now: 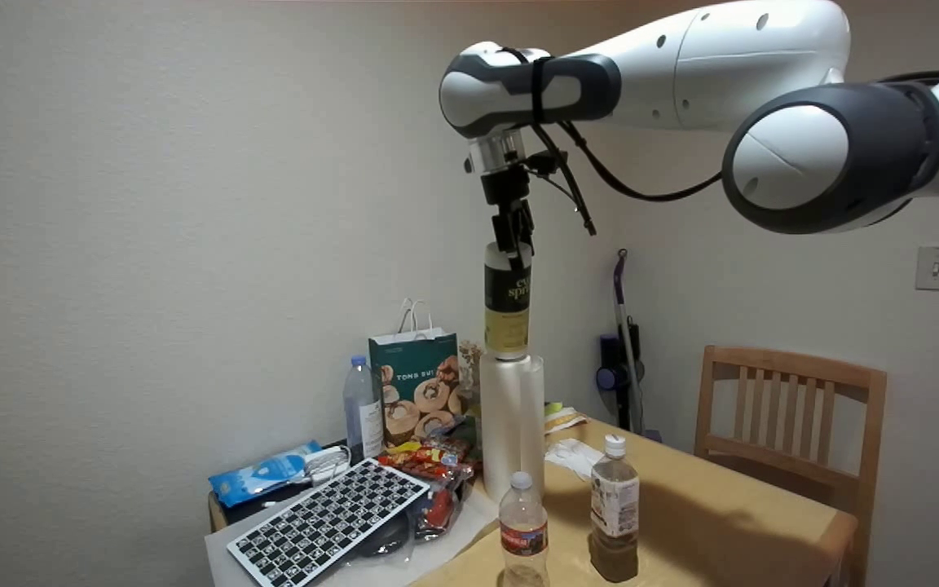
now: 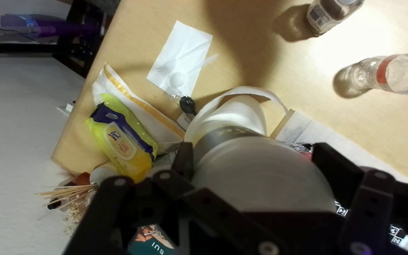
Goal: Put the white bottle on the paper towel
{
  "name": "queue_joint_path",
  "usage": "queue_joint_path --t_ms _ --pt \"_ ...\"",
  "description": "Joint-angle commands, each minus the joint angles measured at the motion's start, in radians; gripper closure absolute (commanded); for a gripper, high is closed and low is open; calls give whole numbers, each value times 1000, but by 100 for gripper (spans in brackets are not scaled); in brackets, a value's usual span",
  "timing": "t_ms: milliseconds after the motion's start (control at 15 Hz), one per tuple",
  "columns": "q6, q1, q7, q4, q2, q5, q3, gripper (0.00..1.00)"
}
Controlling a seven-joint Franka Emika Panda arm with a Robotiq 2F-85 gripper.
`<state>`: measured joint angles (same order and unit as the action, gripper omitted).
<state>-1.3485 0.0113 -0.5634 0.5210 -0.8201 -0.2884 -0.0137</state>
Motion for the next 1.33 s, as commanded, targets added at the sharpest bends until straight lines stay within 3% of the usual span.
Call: queue_joint_path --t_ms 0,467,533,600,1267 --pt "5 -16 -14 -17 -5 35 -17 40" --pt "8 -17 -20 -20 -13 33 -15 40" --pt "10 -17 -21 -20 -14 31 -13 11" --pt "10 -16 -20 -20 -13 29 -12 3" --pt "11 -26 -16 -23 -13 35 -15 0"
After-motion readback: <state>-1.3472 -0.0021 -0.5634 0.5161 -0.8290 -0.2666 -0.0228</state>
